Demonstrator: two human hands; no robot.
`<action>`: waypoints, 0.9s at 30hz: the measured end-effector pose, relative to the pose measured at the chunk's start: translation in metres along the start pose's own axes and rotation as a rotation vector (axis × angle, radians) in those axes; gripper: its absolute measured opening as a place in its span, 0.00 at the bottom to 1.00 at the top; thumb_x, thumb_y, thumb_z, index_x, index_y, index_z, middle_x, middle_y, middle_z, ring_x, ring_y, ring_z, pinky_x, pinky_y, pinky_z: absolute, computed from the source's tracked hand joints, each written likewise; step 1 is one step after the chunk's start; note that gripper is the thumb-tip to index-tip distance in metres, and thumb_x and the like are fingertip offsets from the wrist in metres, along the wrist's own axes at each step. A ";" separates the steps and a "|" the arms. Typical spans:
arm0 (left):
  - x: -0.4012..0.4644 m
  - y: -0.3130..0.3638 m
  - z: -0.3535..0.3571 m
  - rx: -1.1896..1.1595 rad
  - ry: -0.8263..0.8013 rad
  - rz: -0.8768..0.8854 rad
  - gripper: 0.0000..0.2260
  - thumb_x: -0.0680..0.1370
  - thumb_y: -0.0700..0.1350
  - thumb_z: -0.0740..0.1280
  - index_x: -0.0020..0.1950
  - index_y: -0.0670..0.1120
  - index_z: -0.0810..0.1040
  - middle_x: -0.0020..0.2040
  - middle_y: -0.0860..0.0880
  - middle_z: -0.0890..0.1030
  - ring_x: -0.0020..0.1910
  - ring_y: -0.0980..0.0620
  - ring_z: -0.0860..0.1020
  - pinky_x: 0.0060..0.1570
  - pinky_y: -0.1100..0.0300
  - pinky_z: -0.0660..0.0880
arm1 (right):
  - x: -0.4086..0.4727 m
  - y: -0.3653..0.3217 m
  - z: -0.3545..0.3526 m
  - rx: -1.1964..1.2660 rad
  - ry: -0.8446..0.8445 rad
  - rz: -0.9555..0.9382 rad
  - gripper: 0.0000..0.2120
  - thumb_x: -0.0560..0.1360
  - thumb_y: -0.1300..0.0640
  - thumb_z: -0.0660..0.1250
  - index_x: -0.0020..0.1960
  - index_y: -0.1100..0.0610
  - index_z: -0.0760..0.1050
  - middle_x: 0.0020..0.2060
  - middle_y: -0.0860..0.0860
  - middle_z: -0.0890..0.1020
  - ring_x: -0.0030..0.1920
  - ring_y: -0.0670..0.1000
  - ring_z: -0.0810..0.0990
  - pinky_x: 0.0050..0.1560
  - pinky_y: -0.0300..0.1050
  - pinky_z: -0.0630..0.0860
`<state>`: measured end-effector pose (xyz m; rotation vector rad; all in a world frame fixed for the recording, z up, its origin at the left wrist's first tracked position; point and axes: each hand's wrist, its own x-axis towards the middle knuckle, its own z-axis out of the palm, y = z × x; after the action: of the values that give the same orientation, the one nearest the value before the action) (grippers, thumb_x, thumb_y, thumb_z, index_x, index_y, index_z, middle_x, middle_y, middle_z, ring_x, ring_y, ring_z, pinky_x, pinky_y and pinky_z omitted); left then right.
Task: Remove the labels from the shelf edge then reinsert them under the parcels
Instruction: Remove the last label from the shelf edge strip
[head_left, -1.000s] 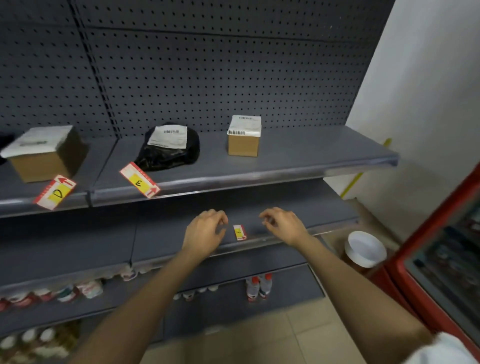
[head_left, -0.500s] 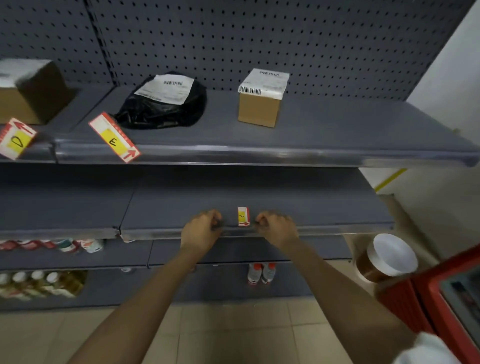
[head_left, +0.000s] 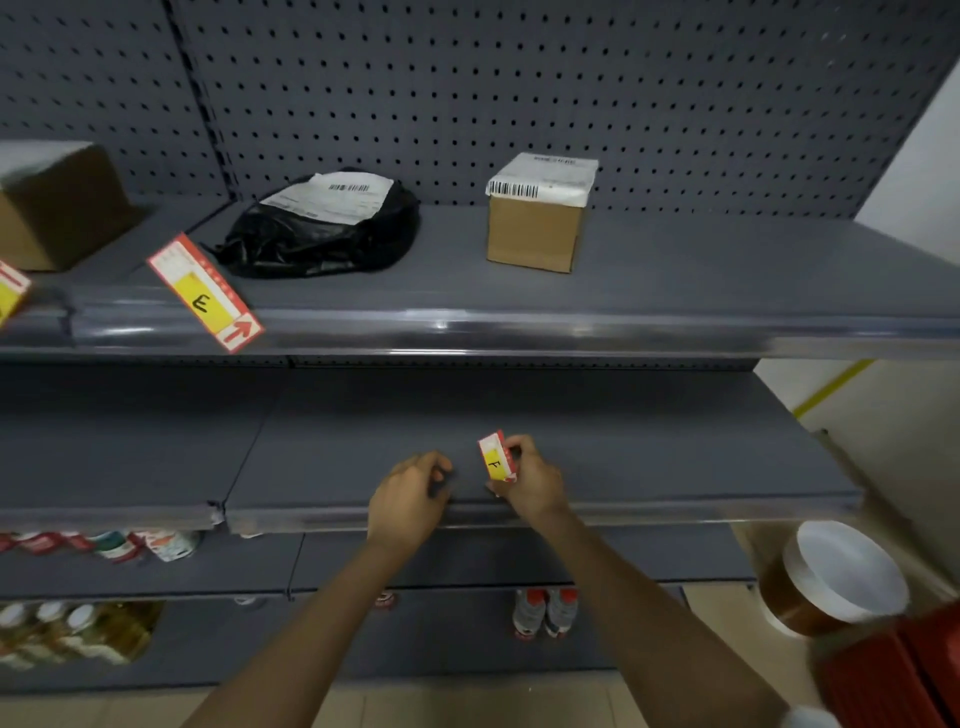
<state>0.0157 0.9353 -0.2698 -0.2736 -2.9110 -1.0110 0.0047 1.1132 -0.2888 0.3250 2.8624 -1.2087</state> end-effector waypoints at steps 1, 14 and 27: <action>-0.002 0.006 -0.008 -0.003 -0.004 -0.001 0.12 0.71 0.40 0.69 0.52 0.50 0.76 0.48 0.52 0.79 0.48 0.51 0.77 0.43 0.59 0.71 | -0.005 -0.006 -0.008 0.046 -0.022 -0.010 0.26 0.66 0.58 0.76 0.58 0.53 0.67 0.52 0.52 0.82 0.53 0.56 0.80 0.54 0.48 0.73; -0.048 0.117 -0.095 0.033 -0.044 0.189 0.08 0.70 0.46 0.69 0.48 0.54 0.75 0.46 0.54 0.79 0.49 0.53 0.76 0.43 0.58 0.71 | -0.072 -0.069 -0.154 -0.198 -0.273 -0.167 0.06 0.71 0.60 0.71 0.47 0.61 0.81 0.41 0.60 0.83 0.38 0.49 0.75 0.35 0.39 0.65; -0.011 0.164 -0.162 0.213 0.258 0.349 0.12 0.71 0.44 0.70 0.53 0.50 0.75 0.49 0.48 0.77 0.52 0.46 0.75 0.46 0.54 0.74 | -0.089 -0.117 -0.254 -0.054 0.016 -0.250 0.02 0.72 0.58 0.71 0.44 0.52 0.79 0.37 0.48 0.81 0.37 0.45 0.78 0.43 0.42 0.75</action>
<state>0.0539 0.9597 -0.0439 -0.5675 -2.5856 -0.6257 0.0856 1.1983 -0.0196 -0.0271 3.0130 -1.1617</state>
